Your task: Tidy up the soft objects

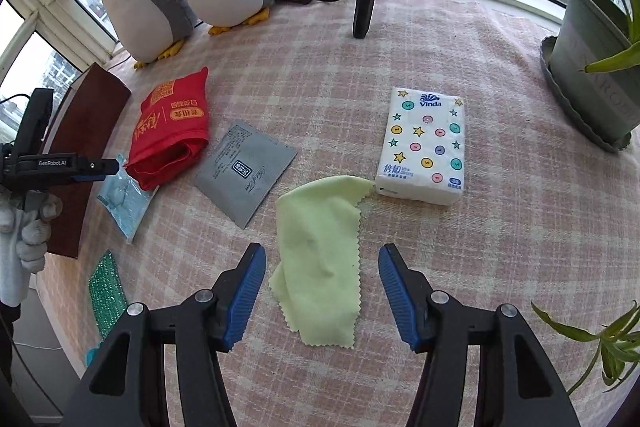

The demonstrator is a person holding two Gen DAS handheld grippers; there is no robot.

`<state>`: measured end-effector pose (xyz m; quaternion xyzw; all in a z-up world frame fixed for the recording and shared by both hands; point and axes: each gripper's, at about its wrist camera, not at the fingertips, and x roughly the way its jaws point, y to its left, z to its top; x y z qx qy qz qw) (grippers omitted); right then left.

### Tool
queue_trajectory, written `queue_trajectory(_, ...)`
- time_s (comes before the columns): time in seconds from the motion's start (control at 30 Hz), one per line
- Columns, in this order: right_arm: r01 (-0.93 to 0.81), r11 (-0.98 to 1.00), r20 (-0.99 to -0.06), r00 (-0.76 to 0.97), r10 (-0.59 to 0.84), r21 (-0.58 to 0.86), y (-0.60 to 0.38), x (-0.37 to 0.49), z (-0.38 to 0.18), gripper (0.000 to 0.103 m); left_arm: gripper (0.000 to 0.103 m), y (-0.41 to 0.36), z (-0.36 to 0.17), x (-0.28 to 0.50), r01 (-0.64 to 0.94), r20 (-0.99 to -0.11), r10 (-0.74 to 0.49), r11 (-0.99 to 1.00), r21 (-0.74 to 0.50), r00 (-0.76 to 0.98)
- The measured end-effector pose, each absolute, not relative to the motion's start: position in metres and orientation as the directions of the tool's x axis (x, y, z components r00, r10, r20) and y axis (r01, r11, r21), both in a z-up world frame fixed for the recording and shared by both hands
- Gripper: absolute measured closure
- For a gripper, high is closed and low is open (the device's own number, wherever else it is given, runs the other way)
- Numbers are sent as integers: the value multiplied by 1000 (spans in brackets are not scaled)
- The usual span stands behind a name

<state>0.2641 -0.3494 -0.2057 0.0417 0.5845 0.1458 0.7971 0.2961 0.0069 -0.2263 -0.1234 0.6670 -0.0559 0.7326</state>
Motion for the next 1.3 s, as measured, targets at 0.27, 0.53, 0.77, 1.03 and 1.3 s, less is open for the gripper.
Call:
queue_trajectory(0.27,-219,957,-939,242,244,192,-334,273,-220,48,40,2,-232,297,-69,-960,-257,962,-265,108)
queue_trajectory(0.53,-239,960,-956,219,198,144,-322,281,-234,48,61,-4,-231,300,-67,-966,-225,970,-235,127)
queue_trajectory(0.77,-234,962,-957,218,192,140,-320,286,-237,48,90,6,-230,296,-93,-962,-230,965,-244,145)
queue_trajectory(1.03,-218,964,-954,221,204,155,-325,287,-236,48,100,1,-227,286,-79,-963,-206,972,-222,175)
queue_trajectory(1.3,-204,966,-950,232,207,160,-334,286,-234,78,101,1,-210,279,-84,-944,-251,958,-274,212)
